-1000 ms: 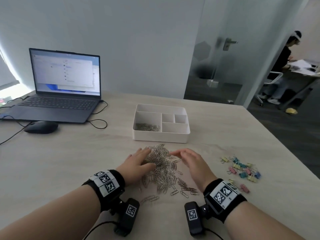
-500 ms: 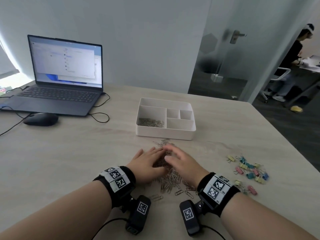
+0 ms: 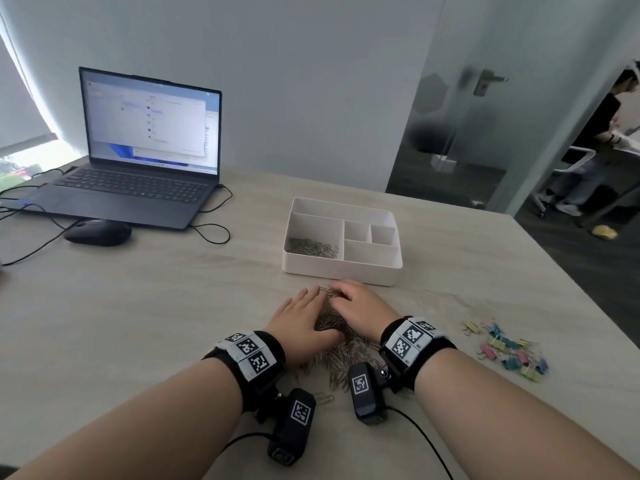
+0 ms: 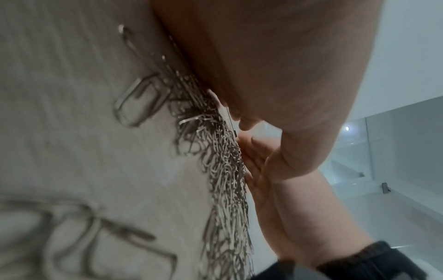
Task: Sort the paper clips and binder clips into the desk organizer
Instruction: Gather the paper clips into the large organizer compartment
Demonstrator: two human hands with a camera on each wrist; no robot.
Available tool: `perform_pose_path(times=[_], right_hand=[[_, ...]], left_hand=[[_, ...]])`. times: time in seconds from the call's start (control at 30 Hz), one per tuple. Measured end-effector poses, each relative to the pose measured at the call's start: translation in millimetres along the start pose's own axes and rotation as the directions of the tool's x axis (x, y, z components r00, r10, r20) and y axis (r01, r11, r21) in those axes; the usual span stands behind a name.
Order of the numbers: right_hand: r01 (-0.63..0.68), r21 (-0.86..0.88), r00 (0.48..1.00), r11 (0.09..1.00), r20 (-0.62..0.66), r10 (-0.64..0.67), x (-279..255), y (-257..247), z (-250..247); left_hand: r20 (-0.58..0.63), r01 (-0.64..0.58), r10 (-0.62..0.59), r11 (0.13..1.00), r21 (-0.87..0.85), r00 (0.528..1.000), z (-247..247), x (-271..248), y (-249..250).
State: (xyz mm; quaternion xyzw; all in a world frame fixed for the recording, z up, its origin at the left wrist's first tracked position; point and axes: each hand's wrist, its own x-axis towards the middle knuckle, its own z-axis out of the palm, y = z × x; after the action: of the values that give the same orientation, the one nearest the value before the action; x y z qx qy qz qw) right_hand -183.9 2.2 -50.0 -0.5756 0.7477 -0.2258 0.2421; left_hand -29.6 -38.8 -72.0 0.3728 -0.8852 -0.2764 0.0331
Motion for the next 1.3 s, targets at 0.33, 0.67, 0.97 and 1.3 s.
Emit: perform_pose_path(times=[0.33, 0.67, 0.97, 1.3], right_hand=[[0.043, 0.173, 0.991, 0.984, -0.136, -0.020, -21.1, 7.7, -7.6], [0.014, 0.001, 0.978, 1.000, 0.209, -0.014, -1.5, -22.0, 1.0], [0.075, 0.258, 0.969, 0.963, 0.208, -0.131, -47.1, 1.4, -9.8], [-0.143, -0.010, 0.990, 0.990, 0.015, 0.143, -90.3, 41.0, -50.0]], left_hand=[[-0.005, 0.041, -0.041, 0.999, 0.003, 0.999, -1.2, 0.9, 6.9], [-0.020, 0.083, -0.101, 0.907, -0.412, 0.995, -9.7, -1.8, -4.4], [0.070, 0.089, -0.077, 0.979, -0.182, 0.995, -13.7, -2.8, 5.6], [0.171, 0.075, -0.065, 0.996, -0.052, 0.983, -19.5, -24.3, 9.5]])
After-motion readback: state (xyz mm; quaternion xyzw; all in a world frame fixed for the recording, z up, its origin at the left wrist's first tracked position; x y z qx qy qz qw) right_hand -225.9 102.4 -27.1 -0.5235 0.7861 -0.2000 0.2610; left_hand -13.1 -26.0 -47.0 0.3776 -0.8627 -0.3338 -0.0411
